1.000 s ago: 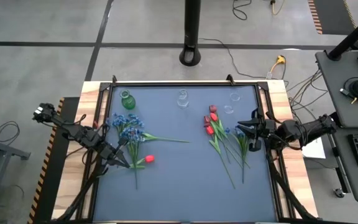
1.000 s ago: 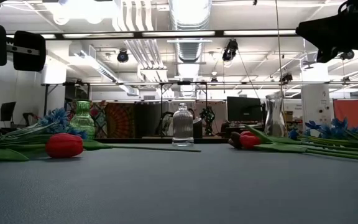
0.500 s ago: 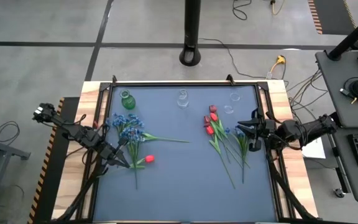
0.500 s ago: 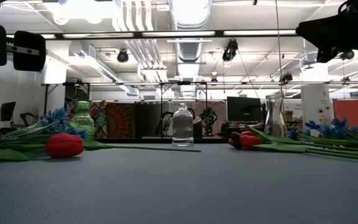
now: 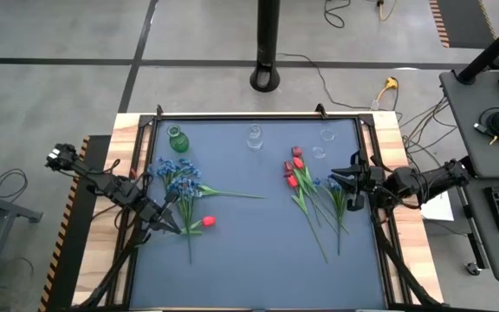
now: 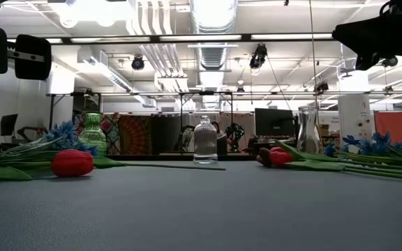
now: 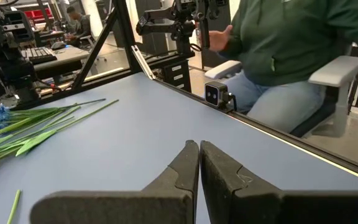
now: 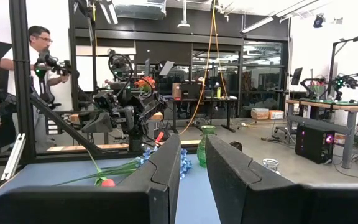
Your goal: Sort flowers into vase by color
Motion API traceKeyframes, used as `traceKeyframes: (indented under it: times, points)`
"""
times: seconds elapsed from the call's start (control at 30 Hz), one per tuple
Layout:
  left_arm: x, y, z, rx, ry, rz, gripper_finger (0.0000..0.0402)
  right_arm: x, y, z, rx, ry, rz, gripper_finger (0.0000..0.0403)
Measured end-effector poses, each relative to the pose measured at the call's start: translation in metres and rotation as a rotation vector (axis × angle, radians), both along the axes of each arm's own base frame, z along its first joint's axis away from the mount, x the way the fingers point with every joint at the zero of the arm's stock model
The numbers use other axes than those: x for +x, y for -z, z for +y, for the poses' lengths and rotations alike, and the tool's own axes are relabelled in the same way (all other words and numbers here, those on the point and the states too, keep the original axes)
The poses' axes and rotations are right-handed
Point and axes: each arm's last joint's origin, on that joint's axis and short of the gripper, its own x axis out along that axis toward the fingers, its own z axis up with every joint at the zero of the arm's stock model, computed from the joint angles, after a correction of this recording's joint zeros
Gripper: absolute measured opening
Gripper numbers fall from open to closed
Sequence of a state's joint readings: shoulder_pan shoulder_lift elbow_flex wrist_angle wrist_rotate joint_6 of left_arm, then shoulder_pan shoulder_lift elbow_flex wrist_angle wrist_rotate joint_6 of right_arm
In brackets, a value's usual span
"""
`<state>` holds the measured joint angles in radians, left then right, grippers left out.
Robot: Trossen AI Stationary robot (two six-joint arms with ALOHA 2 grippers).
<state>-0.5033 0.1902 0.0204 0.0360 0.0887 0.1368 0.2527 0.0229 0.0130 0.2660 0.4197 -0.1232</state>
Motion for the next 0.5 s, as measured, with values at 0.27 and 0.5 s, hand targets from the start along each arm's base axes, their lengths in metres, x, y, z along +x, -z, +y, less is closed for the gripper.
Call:
traceKeyframes:
  times: [0.27, 0.5]
  points:
    - [0.000, -0.003, 0.000, 0.080, 0.013, -0.093, 0.0000, 0.000, 0.000, 0.000, 0.000, 0.000, 0.000, 0.0068]
    - [-0.002, -0.039, 0.001, -0.130, -0.005, -0.397, 0.0000, 0.000, 0.000, 0.001, 0.208, -0.075, -0.037, 0.0068]
